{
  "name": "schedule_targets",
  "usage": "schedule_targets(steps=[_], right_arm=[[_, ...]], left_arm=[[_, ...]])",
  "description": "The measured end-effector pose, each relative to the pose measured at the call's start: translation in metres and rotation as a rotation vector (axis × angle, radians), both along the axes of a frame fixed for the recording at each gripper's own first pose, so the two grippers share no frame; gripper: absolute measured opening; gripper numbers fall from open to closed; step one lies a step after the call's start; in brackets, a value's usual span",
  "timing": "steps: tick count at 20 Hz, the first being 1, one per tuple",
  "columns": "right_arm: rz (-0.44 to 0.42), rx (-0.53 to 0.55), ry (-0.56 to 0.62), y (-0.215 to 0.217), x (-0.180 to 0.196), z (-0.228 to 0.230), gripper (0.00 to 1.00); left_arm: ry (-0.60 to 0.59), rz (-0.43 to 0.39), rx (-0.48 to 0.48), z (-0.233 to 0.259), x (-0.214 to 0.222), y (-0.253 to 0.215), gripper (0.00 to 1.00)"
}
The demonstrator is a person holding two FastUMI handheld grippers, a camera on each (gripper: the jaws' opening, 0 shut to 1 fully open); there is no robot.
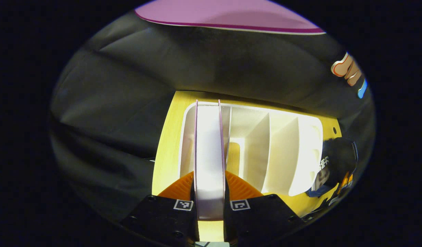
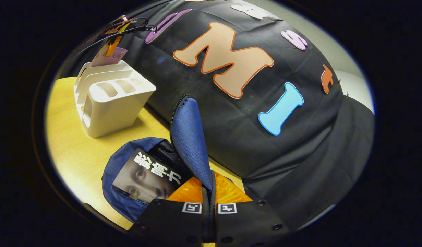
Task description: Open the schoolbag, grab two books from the bookshelf and put them into the schoolbag.
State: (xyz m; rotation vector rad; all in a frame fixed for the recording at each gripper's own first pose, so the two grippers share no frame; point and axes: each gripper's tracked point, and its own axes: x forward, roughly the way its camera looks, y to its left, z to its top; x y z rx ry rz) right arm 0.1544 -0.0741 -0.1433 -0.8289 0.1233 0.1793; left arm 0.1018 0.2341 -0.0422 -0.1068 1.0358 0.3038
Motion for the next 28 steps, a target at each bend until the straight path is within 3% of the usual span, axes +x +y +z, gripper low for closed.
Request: schedule_targets(steps=[8,20,28], right_arm=[[0.008,-0.004,-0.002,-0.001,-0.002,0.000,0.01],[0.027,-0.003,-0.005,0.000,-0.002,-0.001,0.00],[0.032,0.013,-0.002,-0.002,-0.003,-0.001,0.00]], left_arm=[[-0.049,0.037,0.022,0.040,-0.029,-0.003,0.24],[-0.178,0.038,0.045,0.143,-0.069,-0.043,0.23],[-0.332,0.052,-0.245,0.155,-0.083,-0.129,0.24]])
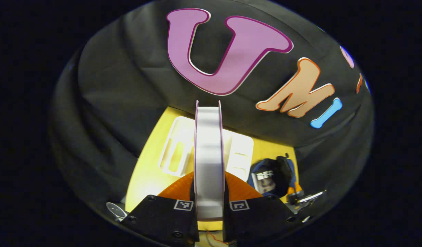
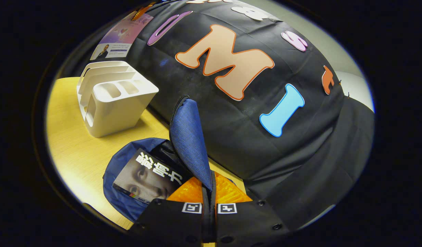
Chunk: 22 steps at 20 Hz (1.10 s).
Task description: Open the schoolbag, grab two books from the bookshelf and put them into the schoolbag.
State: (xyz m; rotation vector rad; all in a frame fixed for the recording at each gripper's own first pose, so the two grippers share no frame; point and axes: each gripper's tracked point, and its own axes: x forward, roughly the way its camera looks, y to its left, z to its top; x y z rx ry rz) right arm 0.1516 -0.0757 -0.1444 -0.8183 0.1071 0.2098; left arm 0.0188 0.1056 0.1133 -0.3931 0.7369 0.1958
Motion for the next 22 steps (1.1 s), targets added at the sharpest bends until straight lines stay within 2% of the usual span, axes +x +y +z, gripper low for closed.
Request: schedule_targets(steps=[3,6,10,11,12,14,18,22], right_arm=[[0.001,0.010,0.003,-0.001,0.001,0.001,0.00],[-0.001,0.019,0.004,-0.001,0.001,0.003,0.03],[-0.006,0.029,0.004,-0.003,0.001,0.004,0.01],[-0.008,0.034,0.003,-0.004,0.001,0.004,0.03],[-0.012,0.039,0.004,-0.005,0.001,0.005,0.00],[-0.017,0.046,0.001,-0.005,0.001,0.007,0.03],[-0.018,0.050,0.001,-0.005,0.001,0.006,0.00],[-0.024,0.064,0.001,-0.005,0.002,0.008,0.03]], left_arm=[[-0.048,-0.019,-0.053,-0.012,0.001,-0.026,0.24],[-0.077,-0.053,-0.166,-0.034,0.007,-0.076,0.24],[-0.118,-0.111,-0.271,-0.058,0.028,-0.128,0.24],[-0.123,-0.127,-0.298,-0.065,0.034,-0.142,0.24],[-0.122,-0.148,-0.321,-0.072,0.038,-0.157,0.24],[-0.120,-0.187,-0.347,-0.090,0.047,-0.185,0.23],[-0.088,-0.246,-0.404,-0.134,0.066,-0.244,0.24],[-0.073,-0.271,-0.445,-0.169,0.087,-0.277,0.24]])
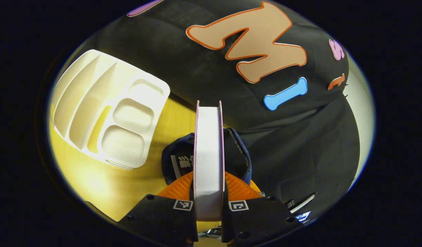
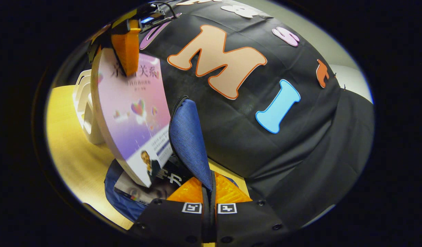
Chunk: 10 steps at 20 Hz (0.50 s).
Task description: Open the schoolbag, grab two books from the bookshelf and put them into the schoolbag.
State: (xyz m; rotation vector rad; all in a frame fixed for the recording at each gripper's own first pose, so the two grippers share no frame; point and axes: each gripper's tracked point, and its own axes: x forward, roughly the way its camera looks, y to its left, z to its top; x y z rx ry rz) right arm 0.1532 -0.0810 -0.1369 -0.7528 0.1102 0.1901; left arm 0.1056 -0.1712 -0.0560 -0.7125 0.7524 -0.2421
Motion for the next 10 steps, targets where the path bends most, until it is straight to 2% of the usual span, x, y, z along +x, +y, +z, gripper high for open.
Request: schedule_targets(steps=[1,7,10], right_arm=[[-0.001,0.004,0.001,-0.001,0.001,-0.001,0.00],[0.002,0.008,-0.001,0.000,0.001,0.000,0.00],[0.001,0.015,-0.009,0.000,0.000,0.003,0.01]], left_arm=[[0.000,-0.008,-0.005,-0.008,0.005,-0.008,0.24],[-0.009,-0.069,-0.032,-0.050,0.024,-0.053,0.24],[0.002,-0.038,-0.106,-0.063,0.036,-0.066,0.24]])
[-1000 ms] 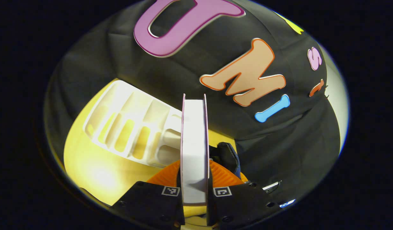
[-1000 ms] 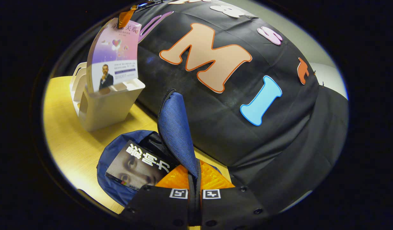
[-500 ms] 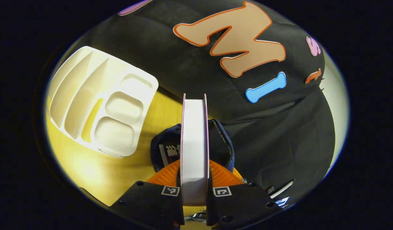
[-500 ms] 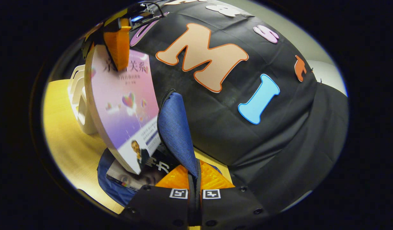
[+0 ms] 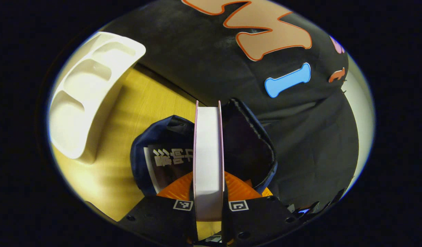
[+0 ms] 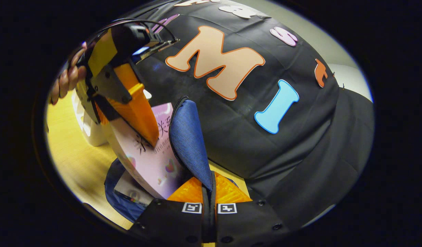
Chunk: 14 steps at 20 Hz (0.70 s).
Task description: Open the schoolbag, grab two books from the bookshelf and put them into the schoolbag.
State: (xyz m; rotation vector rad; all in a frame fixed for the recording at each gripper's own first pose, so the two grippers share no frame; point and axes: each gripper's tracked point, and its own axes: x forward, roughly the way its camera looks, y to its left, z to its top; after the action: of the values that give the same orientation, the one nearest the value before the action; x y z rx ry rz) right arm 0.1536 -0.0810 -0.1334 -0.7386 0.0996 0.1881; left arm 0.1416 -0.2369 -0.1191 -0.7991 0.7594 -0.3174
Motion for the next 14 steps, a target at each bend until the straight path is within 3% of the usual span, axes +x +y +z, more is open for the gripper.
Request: schedule_targets(steps=[6,14], right_arm=[[0.019,-0.014,0.003,0.007,-0.004,-0.003,0.01],[0.014,-0.011,0.000,0.009,-0.006,-0.001,0.03]], left_arm=[[0.059,0.050,-0.139,-0.031,0.009,-0.022,0.24],[0.072,0.000,-0.160,-0.062,0.016,-0.059,0.25]])
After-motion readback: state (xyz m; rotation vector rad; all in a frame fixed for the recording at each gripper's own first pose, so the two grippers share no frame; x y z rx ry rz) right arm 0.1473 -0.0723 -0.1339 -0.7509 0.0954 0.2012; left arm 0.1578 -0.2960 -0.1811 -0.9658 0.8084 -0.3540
